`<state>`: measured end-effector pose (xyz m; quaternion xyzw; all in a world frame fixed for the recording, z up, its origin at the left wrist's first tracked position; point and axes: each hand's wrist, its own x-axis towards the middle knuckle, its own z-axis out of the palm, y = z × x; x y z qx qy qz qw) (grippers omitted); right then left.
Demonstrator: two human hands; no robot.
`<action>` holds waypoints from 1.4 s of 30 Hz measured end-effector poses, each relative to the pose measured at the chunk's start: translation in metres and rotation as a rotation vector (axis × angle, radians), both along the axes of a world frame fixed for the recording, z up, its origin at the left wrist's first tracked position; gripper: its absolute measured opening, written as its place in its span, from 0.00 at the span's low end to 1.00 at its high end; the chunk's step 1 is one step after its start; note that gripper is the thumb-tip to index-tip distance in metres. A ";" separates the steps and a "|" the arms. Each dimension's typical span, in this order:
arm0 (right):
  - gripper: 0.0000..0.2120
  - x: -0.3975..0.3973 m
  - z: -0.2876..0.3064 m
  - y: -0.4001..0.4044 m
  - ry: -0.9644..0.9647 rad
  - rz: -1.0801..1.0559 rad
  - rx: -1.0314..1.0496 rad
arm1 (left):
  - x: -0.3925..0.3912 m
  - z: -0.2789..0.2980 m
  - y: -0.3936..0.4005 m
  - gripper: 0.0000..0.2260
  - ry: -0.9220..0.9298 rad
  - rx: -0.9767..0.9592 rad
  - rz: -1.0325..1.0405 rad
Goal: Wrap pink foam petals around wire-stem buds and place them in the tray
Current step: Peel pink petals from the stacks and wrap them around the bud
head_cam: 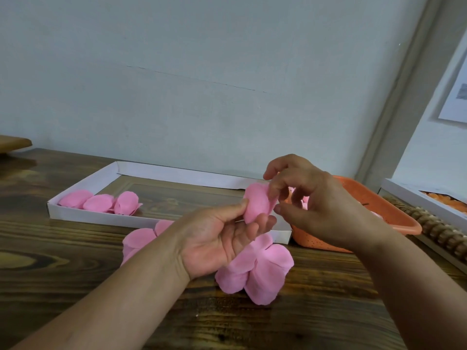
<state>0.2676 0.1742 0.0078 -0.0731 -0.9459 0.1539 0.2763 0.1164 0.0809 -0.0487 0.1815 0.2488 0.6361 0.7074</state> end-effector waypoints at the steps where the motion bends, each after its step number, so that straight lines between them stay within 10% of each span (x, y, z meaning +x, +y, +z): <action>1: 0.12 0.001 0.000 -0.001 0.007 0.010 0.049 | 0.000 0.000 0.000 0.15 -0.014 -0.005 -0.018; 42: 0.11 0.002 0.014 -0.006 -0.107 0.066 0.074 | 0.001 0.002 -0.003 0.14 0.102 0.007 -0.099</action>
